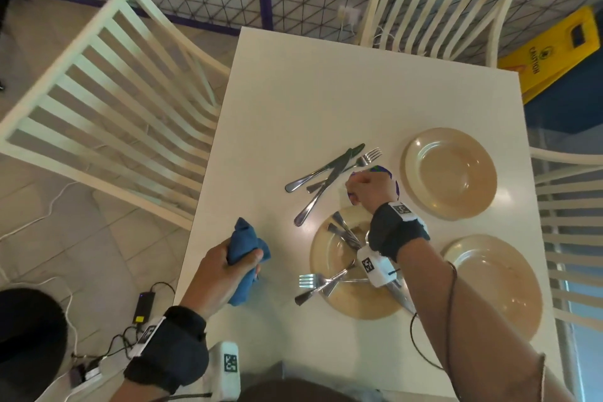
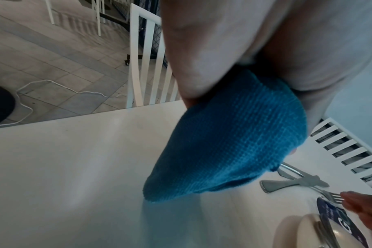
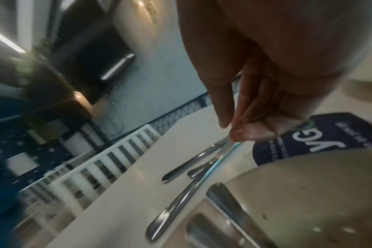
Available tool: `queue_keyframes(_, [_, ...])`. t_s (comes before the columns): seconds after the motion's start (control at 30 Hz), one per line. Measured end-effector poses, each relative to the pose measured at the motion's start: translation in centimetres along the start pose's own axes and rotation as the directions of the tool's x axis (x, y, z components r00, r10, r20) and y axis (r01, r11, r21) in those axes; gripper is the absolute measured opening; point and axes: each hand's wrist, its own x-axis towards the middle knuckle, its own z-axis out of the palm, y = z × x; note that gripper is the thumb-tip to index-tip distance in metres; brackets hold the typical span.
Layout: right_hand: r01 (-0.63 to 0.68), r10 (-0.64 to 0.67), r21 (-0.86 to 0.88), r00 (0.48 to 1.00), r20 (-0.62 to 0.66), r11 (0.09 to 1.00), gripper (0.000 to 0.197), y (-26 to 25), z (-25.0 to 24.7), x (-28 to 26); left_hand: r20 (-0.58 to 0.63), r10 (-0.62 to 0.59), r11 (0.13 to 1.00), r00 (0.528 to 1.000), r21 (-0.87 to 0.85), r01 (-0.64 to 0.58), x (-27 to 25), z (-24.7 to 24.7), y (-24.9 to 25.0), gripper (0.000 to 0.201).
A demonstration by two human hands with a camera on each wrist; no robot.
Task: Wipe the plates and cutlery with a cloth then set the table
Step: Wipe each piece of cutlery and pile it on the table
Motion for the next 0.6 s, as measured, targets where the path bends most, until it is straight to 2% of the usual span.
queue_keyframes(0.03, [0.050, -0.049, -0.037, 0.998, 0.033, 0.998, 0.013, 0.0, -0.1, -1.3, 0.000, 0.006, 1.000, 1.000, -0.001, -0.006, 0.0, 0.0, -0.1, 0.014])
queue_keyframes(0.1, [0.183, -0.151, -0.170, 0.971, 0.183, 0.968, 0.012, 0.9, 0.2, -4.4, -0.003, 0.020, 1.000, 1.000, -0.001, -0.020, -0.4, 0.2, -0.3, 0.015])
queue_keyframes(0.17, [0.362, -0.228, -0.331, 0.897, 0.378, 0.871, 0.019, 2.5, 1.1, -7.7, -0.012, 0.030, 1.000, 0.999, -0.004, -0.030, -1.0, 0.3, -0.5, 0.017])
queue_keyframes(0.27, [0.543, -0.266, -0.399, 0.779, 0.567, 0.739, 0.030, 4.6, 3.0, -11.1, -0.052, 0.036, 0.999, 0.998, -0.024, -0.037, -1.9, 0.8, -0.3, 0.016])
queue_keyframes(0.43, [0.660, -0.319, -0.478, 0.724, 0.612, 0.580, 0.047, 5.6, 5.3, -12.7, -0.114, 0.071, 0.995, 0.991, -0.068, -0.079, -4.3, 1.8, 0.1, 0.015])
queue_keyframes(0.6, [0.696, -0.355, -0.494, 0.703, 0.616, 0.520, 0.030, 5.3, 5.4, -12.5, -0.158, 0.084, 0.992, 0.984, -0.085, -0.098, -6.8, 2.6, 0.0, 0.020])
